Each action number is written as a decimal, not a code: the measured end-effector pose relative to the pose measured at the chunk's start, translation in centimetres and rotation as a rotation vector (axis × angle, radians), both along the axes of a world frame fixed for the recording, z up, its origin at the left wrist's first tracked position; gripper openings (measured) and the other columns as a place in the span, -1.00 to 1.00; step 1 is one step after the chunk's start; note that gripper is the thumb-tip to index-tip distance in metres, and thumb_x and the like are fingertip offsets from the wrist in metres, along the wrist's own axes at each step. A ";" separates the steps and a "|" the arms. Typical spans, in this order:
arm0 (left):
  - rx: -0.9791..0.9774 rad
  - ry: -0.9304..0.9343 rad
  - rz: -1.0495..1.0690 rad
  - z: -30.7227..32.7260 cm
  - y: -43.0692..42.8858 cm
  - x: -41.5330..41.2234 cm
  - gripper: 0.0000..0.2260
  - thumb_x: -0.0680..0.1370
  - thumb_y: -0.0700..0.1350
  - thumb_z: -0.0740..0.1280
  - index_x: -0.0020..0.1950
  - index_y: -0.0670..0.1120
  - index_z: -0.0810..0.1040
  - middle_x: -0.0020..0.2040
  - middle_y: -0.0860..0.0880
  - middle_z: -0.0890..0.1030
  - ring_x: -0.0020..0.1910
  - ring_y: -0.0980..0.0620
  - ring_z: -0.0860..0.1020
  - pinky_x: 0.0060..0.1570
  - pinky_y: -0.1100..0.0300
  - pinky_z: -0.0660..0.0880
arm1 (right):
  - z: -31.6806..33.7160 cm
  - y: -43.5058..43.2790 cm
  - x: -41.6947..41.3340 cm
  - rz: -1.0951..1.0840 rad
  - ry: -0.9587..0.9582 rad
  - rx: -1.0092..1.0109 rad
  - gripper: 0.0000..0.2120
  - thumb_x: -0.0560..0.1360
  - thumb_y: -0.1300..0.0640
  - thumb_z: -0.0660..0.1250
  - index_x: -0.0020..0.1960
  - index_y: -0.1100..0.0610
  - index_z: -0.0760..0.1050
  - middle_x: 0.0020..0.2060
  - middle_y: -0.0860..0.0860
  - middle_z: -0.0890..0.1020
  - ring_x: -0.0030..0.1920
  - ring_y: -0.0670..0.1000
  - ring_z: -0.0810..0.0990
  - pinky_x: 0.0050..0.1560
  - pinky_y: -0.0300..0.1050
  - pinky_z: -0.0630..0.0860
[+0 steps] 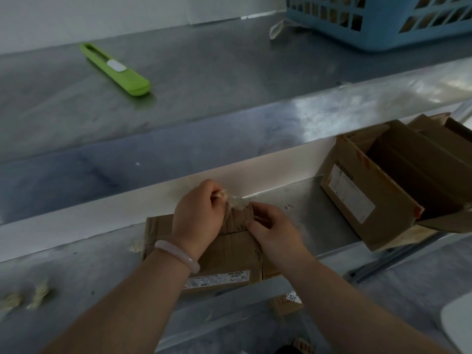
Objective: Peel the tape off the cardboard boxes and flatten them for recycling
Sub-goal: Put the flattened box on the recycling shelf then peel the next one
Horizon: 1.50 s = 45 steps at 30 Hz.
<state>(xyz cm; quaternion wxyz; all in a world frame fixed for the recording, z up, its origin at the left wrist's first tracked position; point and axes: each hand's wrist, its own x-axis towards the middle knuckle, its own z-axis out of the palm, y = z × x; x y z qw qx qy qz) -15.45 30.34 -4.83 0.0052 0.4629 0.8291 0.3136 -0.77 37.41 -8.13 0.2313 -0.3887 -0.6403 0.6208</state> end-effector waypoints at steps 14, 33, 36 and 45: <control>0.072 0.116 -0.151 1.3 -4.1 -1.3 -0.82 0.56 -0.05 0.26 0.08 0.15 0.60 -0.05 0.18 0.61 -0.08 0.22 0.53 -0.08 0.28 0.43 | -0.5 -0.4 0.5 -0.019 0.044 0.045 -0.69 0.50 0.17 0.37 0.11 -0.21 0.51 -0.06 -0.33 0.62 0.01 -0.35 0.57 -0.11 -0.39 0.56; -0.160 -0.033 -0.128 1.0 -8.5 0.7 -0.63 0.42 0.13 0.44 0.18 0.06 0.52 0.03 0.11 0.45 0.04 0.15 0.43 0.09 0.24 0.39 | 2.3 -1.4 0.1 0.377 -0.364 0.998 -0.61 0.60 0.11 0.20 0.43 0.01 0.40 0.44 -0.09 0.39 0.49 -0.08 0.20 0.50 -0.27 -0.05; -0.235 0.101 -0.120 0.7 -8.2 0.9 -0.76 0.47 0.13 0.36 0.04 0.03 0.56 -0.03 0.07 0.46 0.01 0.08 0.44 0.04 0.20 0.38 | 1.7 -2.9 -0.3 0.478 -0.431 1.063 -0.47 0.61 -0.16 0.07 0.52 0.03 0.24 0.54 -0.06 0.18 0.55 -0.06 -0.02 0.34 -0.40 -0.43; -0.135 0.075 -0.033 0.8 -8.1 0.7 -0.84 0.56 -0.02 0.29 -0.19 0.02 0.37 -0.19 0.09 0.43 -0.19 0.11 0.43 -0.15 0.22 0.37 | 1.4 -3.4 -0.1 0.472 -0.520 1.092 -0.36 0.56 -0.28 -0.05 0.56 0.00 0.13 0.56 -0.08 0.07 0.54 -0.13 -0.14 0.39 -0.31 -0.41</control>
